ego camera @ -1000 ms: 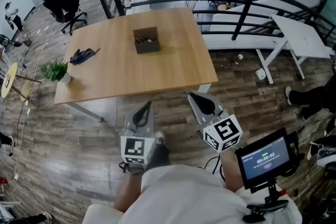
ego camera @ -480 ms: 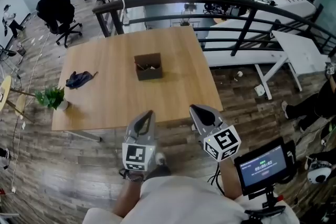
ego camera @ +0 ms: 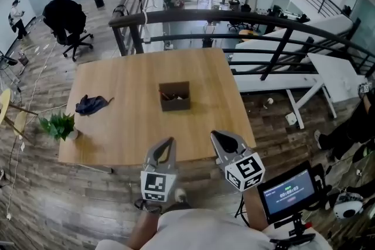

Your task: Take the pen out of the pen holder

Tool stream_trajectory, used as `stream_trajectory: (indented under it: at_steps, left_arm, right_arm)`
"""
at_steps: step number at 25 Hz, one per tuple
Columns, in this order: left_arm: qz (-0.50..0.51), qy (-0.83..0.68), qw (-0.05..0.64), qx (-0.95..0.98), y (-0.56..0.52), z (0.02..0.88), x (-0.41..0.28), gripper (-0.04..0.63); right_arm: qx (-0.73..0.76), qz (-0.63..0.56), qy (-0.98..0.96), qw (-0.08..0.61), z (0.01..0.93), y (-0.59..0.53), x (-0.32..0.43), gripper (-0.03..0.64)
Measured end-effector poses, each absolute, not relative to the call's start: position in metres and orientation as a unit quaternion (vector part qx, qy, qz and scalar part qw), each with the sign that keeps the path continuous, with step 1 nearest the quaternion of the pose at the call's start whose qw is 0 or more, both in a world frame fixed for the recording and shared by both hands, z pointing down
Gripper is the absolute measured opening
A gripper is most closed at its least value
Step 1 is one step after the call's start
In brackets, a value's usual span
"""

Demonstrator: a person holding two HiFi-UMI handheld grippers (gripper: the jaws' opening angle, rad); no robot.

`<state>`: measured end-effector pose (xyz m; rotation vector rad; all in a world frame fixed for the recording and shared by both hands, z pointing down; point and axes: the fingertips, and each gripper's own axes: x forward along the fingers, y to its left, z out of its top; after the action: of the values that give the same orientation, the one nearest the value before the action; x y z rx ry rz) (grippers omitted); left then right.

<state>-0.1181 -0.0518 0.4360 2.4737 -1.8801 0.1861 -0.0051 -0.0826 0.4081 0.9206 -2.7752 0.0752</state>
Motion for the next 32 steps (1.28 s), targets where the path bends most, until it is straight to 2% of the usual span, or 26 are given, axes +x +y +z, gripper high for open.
stream_trajectory:
  at_steps: [24,32]
  left_arm:
    - [0.067,-0.582,0.017,0.811,-0.075,0.434,-0.124,-0.002]
    - [0.101,-0.606,0.006,0.789,-0.109,0.420,-0.098,0.000]
  right_arm:
    - [0.344,0.059,-0.931,0.107,0.412,-0.098,-0.010,0.003]
    - [0.316,0.043,-0.942,0.108,0.404,-0.124,0.019,0.002]
